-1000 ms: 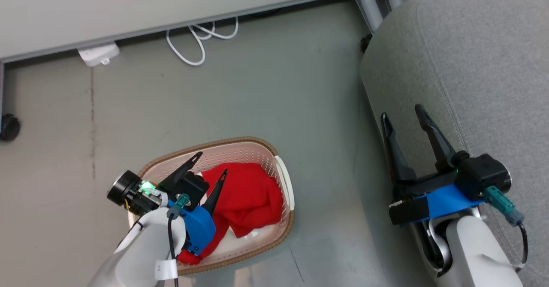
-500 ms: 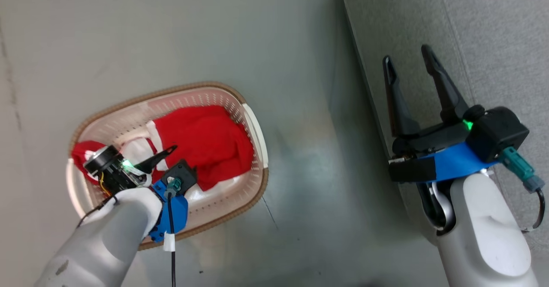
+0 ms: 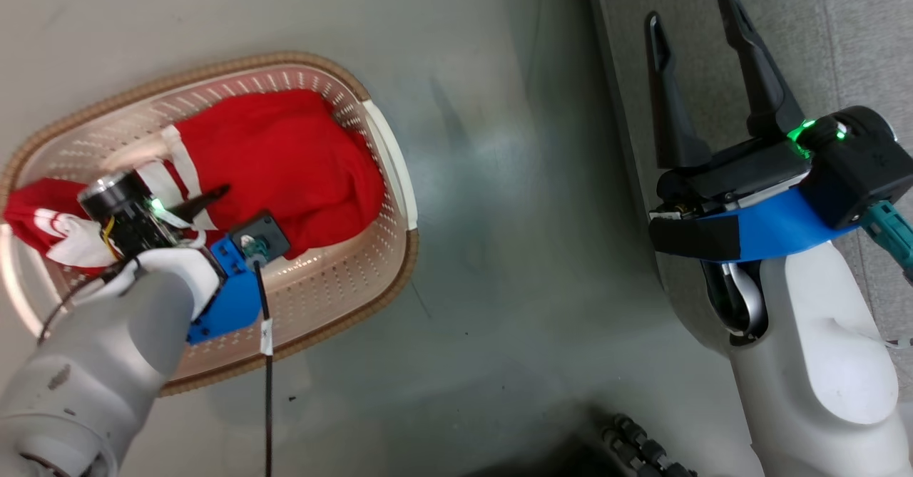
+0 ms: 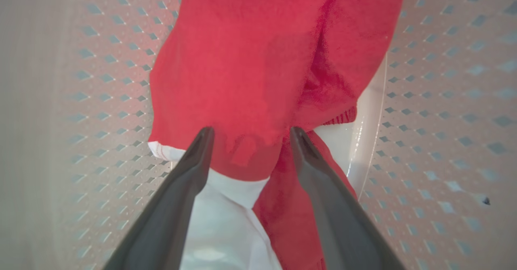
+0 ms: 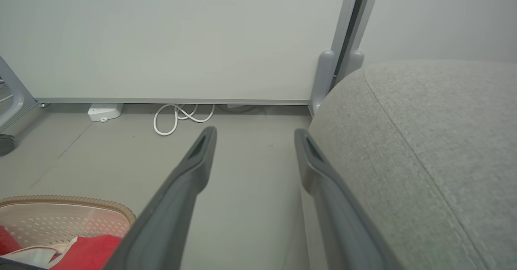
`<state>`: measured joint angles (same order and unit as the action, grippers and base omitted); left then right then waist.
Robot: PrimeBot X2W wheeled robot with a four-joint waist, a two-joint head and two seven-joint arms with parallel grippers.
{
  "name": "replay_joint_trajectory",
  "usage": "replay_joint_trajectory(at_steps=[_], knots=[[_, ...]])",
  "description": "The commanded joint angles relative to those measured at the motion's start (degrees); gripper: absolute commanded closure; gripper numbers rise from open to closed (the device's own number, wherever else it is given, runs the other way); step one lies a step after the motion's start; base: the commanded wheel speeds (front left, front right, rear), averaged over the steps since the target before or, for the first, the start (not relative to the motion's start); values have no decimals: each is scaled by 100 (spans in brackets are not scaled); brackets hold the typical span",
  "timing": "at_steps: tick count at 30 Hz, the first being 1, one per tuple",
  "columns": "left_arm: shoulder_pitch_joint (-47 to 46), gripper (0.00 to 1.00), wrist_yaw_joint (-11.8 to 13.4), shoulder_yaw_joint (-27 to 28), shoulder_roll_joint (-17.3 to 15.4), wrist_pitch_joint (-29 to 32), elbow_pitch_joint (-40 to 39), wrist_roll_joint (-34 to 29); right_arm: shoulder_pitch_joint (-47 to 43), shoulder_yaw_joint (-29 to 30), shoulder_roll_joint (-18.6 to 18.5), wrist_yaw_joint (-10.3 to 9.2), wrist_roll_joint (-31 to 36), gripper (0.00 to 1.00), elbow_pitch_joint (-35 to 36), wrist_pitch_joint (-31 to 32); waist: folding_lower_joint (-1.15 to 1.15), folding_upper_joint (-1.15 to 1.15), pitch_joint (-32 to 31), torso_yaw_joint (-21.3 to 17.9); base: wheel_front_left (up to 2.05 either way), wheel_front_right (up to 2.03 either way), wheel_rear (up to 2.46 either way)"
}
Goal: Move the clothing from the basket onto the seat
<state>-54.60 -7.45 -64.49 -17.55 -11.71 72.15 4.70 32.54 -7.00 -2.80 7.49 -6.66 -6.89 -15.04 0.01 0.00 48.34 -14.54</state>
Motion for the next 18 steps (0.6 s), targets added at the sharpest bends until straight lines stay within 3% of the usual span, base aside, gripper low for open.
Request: replay_joint_trajectory(at_steps=[1,18], knots=[[-220,0,-2,-99,-77,64,49,-44,126,6,-16,1,6,0,77,-21,-1,0,309,-108,0,0,0],[-939,0,1,-571,-255,449,158,-173,251,43,-16,1,17,0,318,-21,-1,0,1029,-222,0,0,0]])
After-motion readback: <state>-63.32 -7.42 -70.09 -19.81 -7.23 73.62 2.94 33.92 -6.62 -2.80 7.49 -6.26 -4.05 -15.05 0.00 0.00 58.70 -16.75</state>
